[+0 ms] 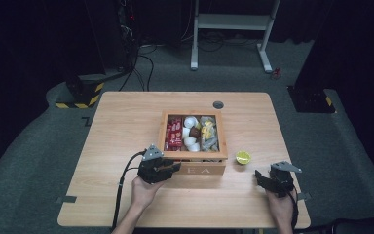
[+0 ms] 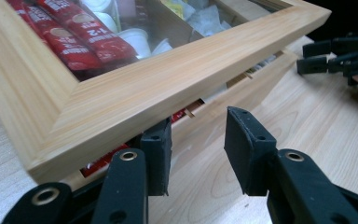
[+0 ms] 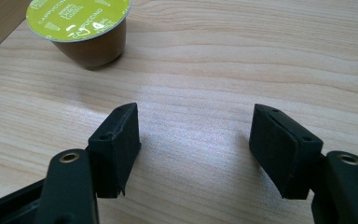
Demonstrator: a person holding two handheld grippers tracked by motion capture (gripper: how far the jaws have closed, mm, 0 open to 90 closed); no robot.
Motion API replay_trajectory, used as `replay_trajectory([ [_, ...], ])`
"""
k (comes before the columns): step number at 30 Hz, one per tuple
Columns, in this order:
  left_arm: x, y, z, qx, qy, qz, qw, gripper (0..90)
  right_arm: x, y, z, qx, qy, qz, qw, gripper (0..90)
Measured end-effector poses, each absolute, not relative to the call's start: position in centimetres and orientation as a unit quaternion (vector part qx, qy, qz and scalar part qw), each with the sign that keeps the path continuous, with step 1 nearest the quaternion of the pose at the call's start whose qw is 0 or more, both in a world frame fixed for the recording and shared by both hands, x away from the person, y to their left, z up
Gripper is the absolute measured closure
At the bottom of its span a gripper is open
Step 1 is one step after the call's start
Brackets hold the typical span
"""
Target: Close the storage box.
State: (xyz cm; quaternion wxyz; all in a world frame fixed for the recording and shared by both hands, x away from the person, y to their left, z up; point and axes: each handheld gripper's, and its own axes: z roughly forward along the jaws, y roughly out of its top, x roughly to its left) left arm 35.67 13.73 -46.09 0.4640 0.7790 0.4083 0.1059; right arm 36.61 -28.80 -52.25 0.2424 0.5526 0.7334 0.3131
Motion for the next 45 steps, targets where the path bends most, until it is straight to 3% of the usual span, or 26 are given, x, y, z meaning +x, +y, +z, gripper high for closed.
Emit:
replay_trajectory([
  [19, 34.9, 13.1, -47.5, 0.798, 0.391, 0.099, 0.448, 63.7, 36.7, -28.8, -52.3, 0.550, 0.735, 0.313, 0.244, 33.4],
  [45, 34.3, 18.8, -45.1, 0.741, 0.428, 0.146, 0.496, 53.4, 36.6, -28.8, -52.3, 0.551, 0.734, 0.313, 0.243, 33.3],
])
